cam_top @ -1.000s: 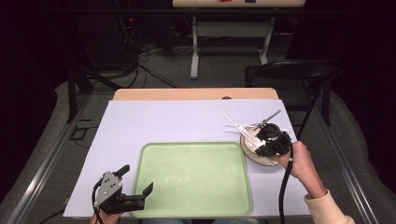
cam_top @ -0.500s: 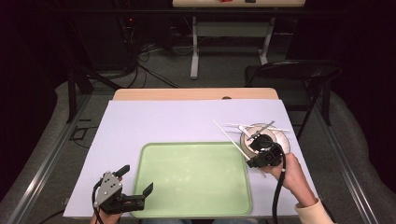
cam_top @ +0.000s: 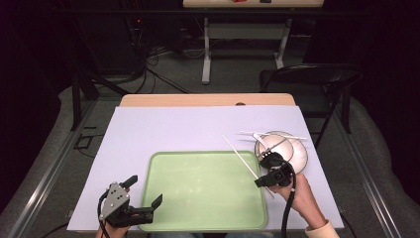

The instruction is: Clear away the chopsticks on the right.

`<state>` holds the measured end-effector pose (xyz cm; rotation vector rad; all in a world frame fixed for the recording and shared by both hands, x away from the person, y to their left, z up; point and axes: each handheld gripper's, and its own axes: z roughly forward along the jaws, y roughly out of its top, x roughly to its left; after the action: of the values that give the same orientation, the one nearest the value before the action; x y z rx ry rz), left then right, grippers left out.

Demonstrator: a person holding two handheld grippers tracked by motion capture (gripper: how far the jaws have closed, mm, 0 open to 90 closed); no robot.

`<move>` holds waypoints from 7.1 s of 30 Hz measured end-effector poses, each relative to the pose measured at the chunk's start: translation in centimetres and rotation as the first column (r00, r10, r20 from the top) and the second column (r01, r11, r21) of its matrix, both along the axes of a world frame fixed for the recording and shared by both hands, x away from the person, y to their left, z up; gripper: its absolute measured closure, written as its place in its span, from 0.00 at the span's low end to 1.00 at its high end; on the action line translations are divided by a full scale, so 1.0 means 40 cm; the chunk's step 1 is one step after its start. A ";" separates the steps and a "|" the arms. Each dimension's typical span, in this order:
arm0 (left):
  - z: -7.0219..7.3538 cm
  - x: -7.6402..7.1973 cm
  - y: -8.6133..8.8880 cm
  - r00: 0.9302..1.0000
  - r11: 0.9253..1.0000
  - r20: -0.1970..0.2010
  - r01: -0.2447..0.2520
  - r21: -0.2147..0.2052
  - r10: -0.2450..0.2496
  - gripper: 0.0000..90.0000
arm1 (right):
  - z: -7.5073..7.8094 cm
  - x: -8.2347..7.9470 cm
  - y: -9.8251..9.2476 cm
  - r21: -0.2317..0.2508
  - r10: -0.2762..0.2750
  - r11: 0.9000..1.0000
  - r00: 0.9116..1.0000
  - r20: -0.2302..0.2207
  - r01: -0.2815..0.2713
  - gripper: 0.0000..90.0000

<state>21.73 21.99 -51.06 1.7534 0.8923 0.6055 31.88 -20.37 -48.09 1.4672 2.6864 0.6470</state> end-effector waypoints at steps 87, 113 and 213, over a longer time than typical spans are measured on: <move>0.001 -0.003 0.000 1.000 1.000 0.012 0.009 -0.004 -0.009 0.00 | 0.234 0.179 -0.270 -0.188 0.257 0.961 0.911 0.321 -0.205 0.00; 0.001 -0.003 0.001 1.000 1.000 0.010 0.011 -0.003 -0.011 0.00 | 0.154 0.401 -0.309 -0.293 0.217 0.943 0.960 0.174 -0.160 0.16; 0.002 -0.003 0.001 1.000 1.000 0.009 0.014 -0.004 -0.014 0.00 | 0.195 0.180 -0.221 -0.186 -0.019 0.981 0.987 0.159 0.049 0.93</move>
<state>21.60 22.02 -50.99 1.7506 0.8742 0.6014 39.10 -29.21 -40.30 1.3519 2.5196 0.4683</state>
